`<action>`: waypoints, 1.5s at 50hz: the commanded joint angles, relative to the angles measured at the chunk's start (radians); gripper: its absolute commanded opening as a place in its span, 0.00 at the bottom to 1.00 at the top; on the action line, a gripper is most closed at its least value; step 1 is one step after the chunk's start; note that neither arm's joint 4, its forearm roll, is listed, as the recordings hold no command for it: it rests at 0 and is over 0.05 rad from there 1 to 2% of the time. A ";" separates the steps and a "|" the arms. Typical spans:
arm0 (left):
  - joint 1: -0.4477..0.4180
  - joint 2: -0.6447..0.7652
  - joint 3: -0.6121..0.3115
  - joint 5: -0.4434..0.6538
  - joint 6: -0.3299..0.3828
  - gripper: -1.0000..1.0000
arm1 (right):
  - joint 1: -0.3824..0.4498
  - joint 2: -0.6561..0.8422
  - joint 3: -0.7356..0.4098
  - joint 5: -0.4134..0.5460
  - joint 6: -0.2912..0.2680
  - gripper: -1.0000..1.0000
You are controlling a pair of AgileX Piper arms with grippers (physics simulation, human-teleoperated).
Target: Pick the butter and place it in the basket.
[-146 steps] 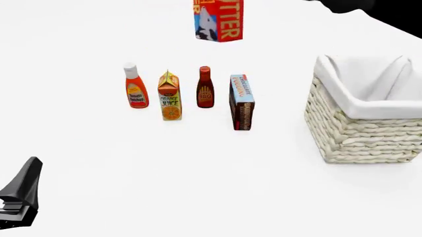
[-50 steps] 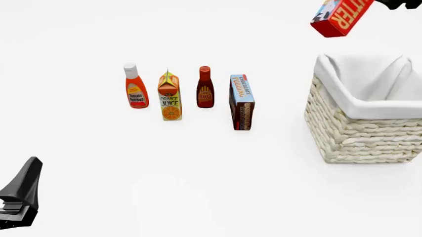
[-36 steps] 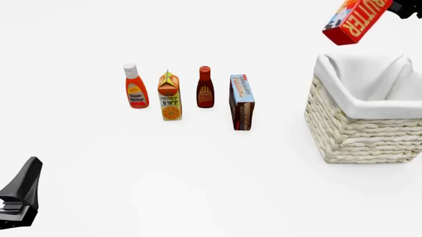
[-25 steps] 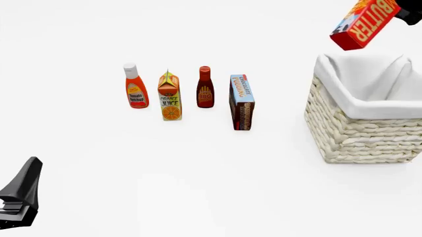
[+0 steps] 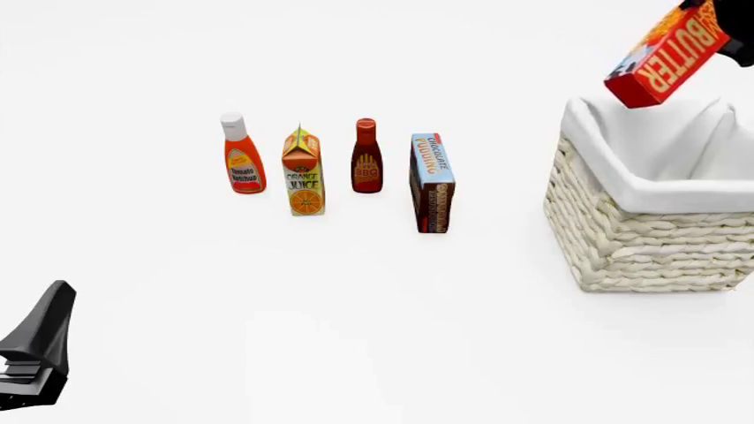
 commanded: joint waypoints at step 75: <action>0.000 0.000 0.000 0.000 0.000 1.00 | -0.106 0.030 0.152 -0.089 0.022 0.00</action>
